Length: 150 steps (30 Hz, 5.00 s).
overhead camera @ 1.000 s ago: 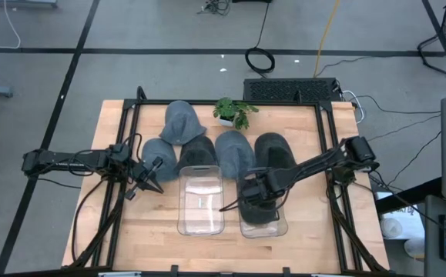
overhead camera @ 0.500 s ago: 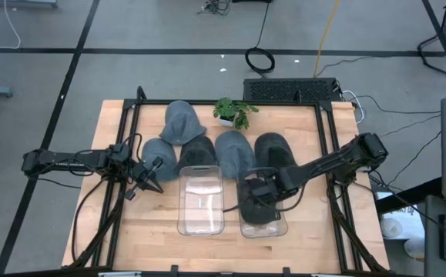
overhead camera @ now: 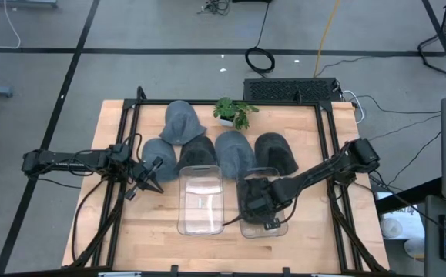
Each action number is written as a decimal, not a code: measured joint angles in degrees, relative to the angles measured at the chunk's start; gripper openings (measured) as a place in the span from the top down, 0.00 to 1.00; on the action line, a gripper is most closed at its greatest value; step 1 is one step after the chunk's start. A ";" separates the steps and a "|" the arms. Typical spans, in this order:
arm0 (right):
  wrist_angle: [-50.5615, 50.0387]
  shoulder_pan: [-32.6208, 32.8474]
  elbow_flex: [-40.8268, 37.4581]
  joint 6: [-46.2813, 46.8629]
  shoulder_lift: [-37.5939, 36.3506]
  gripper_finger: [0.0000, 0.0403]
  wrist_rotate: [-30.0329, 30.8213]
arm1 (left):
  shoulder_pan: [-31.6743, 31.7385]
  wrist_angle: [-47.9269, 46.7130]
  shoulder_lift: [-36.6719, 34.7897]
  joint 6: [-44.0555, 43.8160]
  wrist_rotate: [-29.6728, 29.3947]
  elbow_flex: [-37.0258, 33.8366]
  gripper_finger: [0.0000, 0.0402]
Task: Pick & Place hat
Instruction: Put the top black cap into the right transparent bin, then put the right black cap into the right transparent bin
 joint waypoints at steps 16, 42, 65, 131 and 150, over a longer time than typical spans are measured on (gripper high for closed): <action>-8.96 -0.07 -3.77 10.48 -19.63 1.00 32.38 | 0.00 -0.18 0.00 0.00 0.00 0.00 0.94; 28.26 -5.20 -54.70 41.68 -39.75 0.84 13.15 | 0.00 -0.18 0.02 0.00 0.01 0.00 0.94; 58.09 -22.09 -52.33 5.95 -39.62 1.00 38.56 | -0.02 -0.21 0.00 0.00 0.02 0.00 0.94; 43.87 -28.71 -52.82 -3.57 -32.53 0.78 39.94 | 0.00 -0.22 0.02 0.00 0.01 0.00 0.94; 49.59 -22.93 -52.81 -14.41 -45.46 1.00 38.15 | -0.02 -0.20 0.01 0.00 0.00 0.00 0.94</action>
